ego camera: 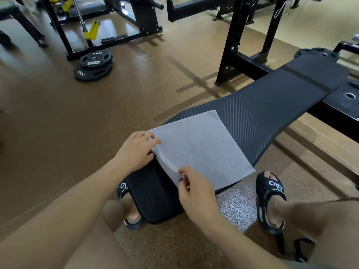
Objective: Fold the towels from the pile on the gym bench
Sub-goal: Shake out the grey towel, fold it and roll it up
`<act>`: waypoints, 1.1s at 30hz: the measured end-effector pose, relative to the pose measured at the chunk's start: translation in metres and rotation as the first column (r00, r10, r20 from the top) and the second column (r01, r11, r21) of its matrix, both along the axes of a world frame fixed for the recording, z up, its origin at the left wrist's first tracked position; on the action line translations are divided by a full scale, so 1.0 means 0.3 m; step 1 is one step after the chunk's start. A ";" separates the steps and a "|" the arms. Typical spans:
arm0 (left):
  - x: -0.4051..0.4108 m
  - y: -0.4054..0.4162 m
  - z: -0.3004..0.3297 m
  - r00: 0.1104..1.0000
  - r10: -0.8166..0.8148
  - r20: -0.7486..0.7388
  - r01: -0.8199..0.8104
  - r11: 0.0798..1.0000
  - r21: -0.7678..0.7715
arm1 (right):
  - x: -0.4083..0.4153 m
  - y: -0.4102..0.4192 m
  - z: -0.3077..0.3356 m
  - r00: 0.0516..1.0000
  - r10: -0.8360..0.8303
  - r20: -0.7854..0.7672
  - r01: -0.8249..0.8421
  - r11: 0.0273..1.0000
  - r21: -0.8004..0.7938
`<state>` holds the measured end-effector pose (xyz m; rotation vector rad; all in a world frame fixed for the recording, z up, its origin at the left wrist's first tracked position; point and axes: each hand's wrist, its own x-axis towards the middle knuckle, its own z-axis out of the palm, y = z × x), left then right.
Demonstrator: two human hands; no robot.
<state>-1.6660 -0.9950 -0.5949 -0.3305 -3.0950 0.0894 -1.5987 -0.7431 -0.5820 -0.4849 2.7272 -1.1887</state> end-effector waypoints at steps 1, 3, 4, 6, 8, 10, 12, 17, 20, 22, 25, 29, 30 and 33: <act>-0.025 -0.008 0.001 1.000 0.001 -0.013 -0.001 1.000 -0.007 | -0.002 0.004 0.007 1.000 -0.020 0.021 0.021 0.999 -0.029; -0.065 -0.024 -0.001 0.999 -0.030 -0.026 0.030 0.999 -0.026 | -0.006 0.018 0.020 0.995 -0.061 0.075 0.068 0.993 -0.097; -0.081 -0.035 -0.003 0.998 -0.055 -0.029 0.054 0.998 -0.041 | -0.009 0.027 0.026 0.991 -0.082 0.105 0.095 0.987 -0.128; -0.107 -0.053 -0.003 0.995 -0.095 -0.031 0.092 0.993 -0.077 | -0.016 0.048 0.031 0.981 -0.124 0.150 0.149 0.975 -0.166; -0.132 -0.073 -0.001 0.993 -0.114 -0.034 0.110 0.989 -0.098 | -0.021 0.067 0.031 0.972 -0.154 0.175 0.186 0.964 -0.187; -0.156 -0.090 0.008 0.991 -0.123 -0.048 0.117 0.987 -0.109 | -0.026 0.084 0.028 0.968 -0.169 0.185 0.204 0.960 -0.192; -0.182 -0.099 0.026 0.989 -0.134 -0.069 0.126 0.986 -0.109 | -0.029 0.105 0.028 0.963 -0.185 0.197 0.223 0.955 -0.194; -0.278 -0.056 0.112 0.988 -0.121 -0.100 0.120 0.993 -0.014 | -0.053 0.174 0.035 0.932 -0.256 0.258 0.317 0.920 -0.231; -0.362 0.030 0.171 0.995 -0.092 -0.030 0.096 0.967 0.237 | -0.085 0.239 0.029 0.893 -0.319 0.317 0.405 0.878 -0.255; -0.425 0.098 0.201 0.999 -0.010 0.044 -0.009 0.916 0.400 | -0.111 0.288 0.019 0.860 -0.371 0.351 0.468 0.847 -0.251; -0.522 0.201 0.207 0.995 0.031 0.092 -0.075 0.849 0.523 | -0.147 0.351 -0.006 0.818 -0.441 0.370 0.539 0.812 -0.223; -0.632 0.311 0.157 0.981 0.034 0.190 -0.138 0.812 0.567 | -0.193 0.410 -0.045 0.776 -0.493 0.393 0.589 0.789 -0.174; -0.653 0.331 0.138 0.979 0.038 0.199 -0.146 0.814 0.563 | -0.204 0.421 -0.053 0.765 -0.500 0.407 0.600 0.782 -0.167; -0.696 0.373 0.077 0.975 0.034 0.218 -0.153 0.819 0.553 | -0.231 0.448 -0.071 0.743 -0.513 0.429 0.622 0.766 -0.161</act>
